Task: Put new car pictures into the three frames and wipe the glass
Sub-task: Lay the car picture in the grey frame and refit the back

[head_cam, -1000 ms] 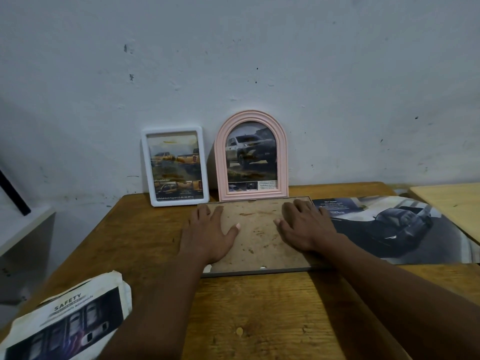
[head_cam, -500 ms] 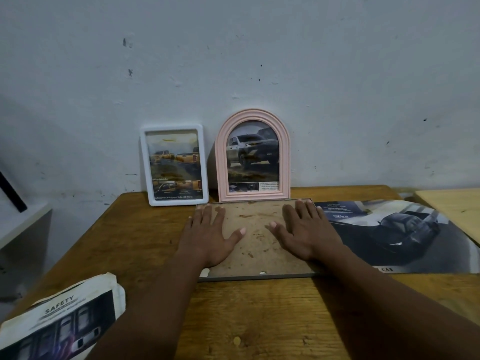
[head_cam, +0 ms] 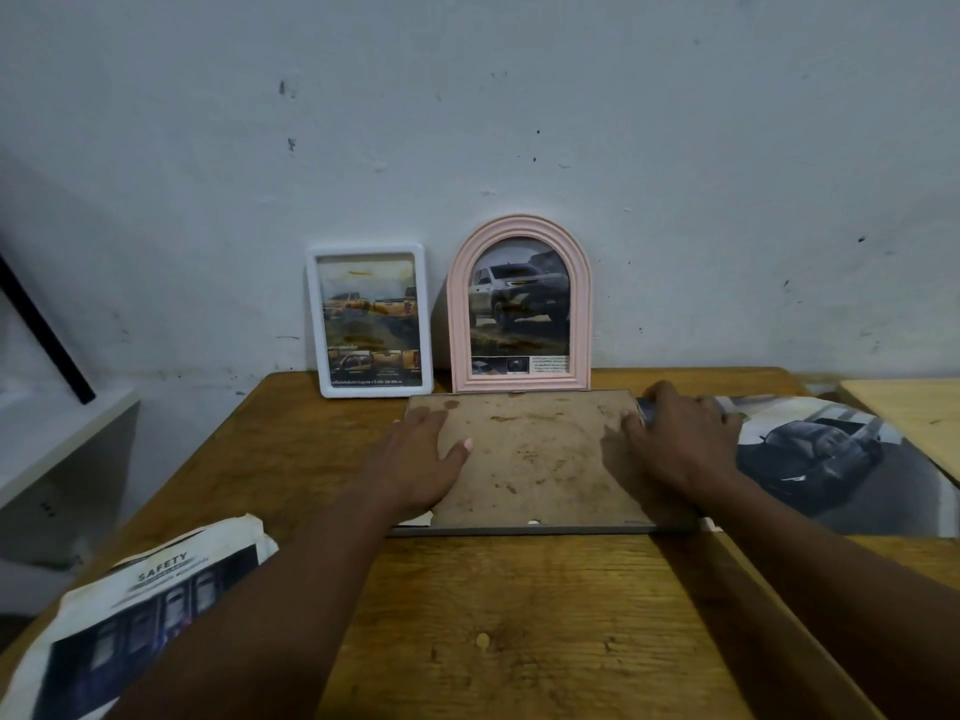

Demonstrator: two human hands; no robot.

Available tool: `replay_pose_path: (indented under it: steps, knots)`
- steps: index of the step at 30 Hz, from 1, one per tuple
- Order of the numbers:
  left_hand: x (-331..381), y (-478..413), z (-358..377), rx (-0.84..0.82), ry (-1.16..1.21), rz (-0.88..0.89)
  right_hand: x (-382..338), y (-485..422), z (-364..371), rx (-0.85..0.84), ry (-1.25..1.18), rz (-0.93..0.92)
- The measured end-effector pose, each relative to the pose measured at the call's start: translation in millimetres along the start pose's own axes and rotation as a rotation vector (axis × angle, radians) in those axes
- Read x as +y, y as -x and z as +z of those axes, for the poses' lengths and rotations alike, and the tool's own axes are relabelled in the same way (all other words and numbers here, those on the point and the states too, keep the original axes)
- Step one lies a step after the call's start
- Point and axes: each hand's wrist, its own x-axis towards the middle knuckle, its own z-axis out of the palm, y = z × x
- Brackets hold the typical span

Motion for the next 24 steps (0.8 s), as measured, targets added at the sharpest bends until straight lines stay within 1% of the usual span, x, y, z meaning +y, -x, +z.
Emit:
replay_pose_path:
  steps: [3, 7, 9, 11, 13, 15, 18, 21, 24]
  knots:
    - [-1, 9, 9, -0.023, 0.0, -0.014, -3, 7, 0, -0.045, -0.207, 0.033]
    - [-4, 20, 10, -0.002, 0.015, -0.023, 3, 13, -10, -0.021, -0.628, 0.235]
    - [1, 26, 7, -0.006, 0.029, -0.023, 7, 16, -18, -0.006, -0.755, 0.295]
    - [9, 32, 4, 0.001, 0.062, -0.031, 9, 15, -32, -0.02, -0.86, 0.307]
    - [22, 37, 0, 0.013, 0.155, -0.041, 10, 12, -57, -0.013, -0.964, 0.275]
    - [39, 42, -3, -0.001, 0.312, -0.04, 7, 10, -92, 0.02, -1.077, 0.229]
    - [72, 48, -4, -0.073, 0.539, -0.007, 0, 6, -146, 0.079, -1.163, 0.139]
    - [112, 54, -14, -0.09, 0.639, 0.104, -12, 6, -190, 0.127, -1.198, 0.074]
    - [144, 56, -42, -0.035, 0.694, 0.221, -34, 8, -217, 0.093, -1.247, -0.012]
